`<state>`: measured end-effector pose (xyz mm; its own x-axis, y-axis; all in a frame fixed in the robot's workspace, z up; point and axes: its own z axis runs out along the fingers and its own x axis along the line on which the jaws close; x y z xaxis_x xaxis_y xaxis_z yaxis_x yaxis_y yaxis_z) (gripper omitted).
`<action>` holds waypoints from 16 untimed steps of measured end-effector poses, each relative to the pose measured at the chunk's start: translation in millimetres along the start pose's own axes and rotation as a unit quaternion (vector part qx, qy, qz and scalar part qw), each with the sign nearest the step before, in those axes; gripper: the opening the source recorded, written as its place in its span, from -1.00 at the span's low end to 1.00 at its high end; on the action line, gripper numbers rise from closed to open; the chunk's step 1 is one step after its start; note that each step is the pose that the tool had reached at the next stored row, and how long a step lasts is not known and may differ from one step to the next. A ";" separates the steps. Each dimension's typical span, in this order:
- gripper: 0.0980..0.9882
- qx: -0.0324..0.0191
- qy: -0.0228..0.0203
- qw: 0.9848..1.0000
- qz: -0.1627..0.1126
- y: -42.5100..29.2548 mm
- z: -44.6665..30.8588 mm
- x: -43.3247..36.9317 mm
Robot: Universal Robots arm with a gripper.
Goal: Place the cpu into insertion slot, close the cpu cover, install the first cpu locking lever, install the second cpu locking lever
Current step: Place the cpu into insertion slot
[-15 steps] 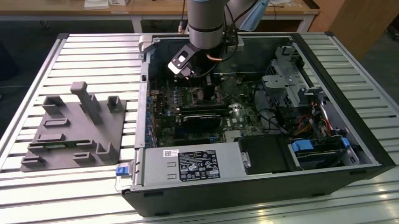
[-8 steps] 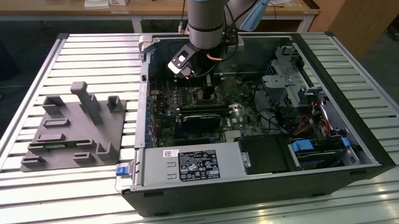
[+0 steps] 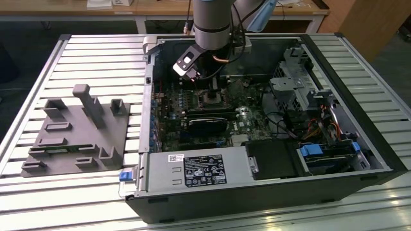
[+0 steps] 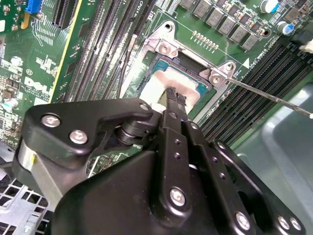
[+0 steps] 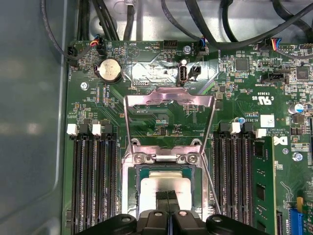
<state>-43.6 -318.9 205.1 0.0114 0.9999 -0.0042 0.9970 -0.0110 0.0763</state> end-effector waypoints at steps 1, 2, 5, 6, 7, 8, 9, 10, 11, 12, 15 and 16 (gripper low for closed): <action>-0.94 0.000 0.000 1.000 0.000 0.0 -0.1 0.0; -0.98 0.000 0.000 1.000 0.000 0.0 -0.2 0.0; -0.98 0.000 0.000 1.000 0.000 0.0 -0.4 0.0; -0.98 0.000 0.000 1.000 0.000 0.0 -0.4 0.0; -0.98 0.000 0.000 1.000 0.000 0.0 0.0 0.0; -0.98 0.000 0.000 1.000 0.000 0.0 0.5 0.0; -0.98 0.000 0.001 1.000 0.000 -0.1 0.9 0.0; -0.98 0.000 0.001 1.000 0.000 -0.1 1.5 0.0; -0.98 0.000 0.001 1.000 0.000 -0.2 2.2 0.0; -0.98 0.000 0.001 1.000 0.000 -0.2 2.8 0.0; -0.98 0.000 0.001 1.000 0.000 -0.3 4.0 0.0; -0.98 0.000 0.001 1.000 0.000 -0.3 4.4 0.0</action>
<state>-43.5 -318.9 200.7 0.0113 0.9999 -0.0015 0.9970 -0.0112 0.0763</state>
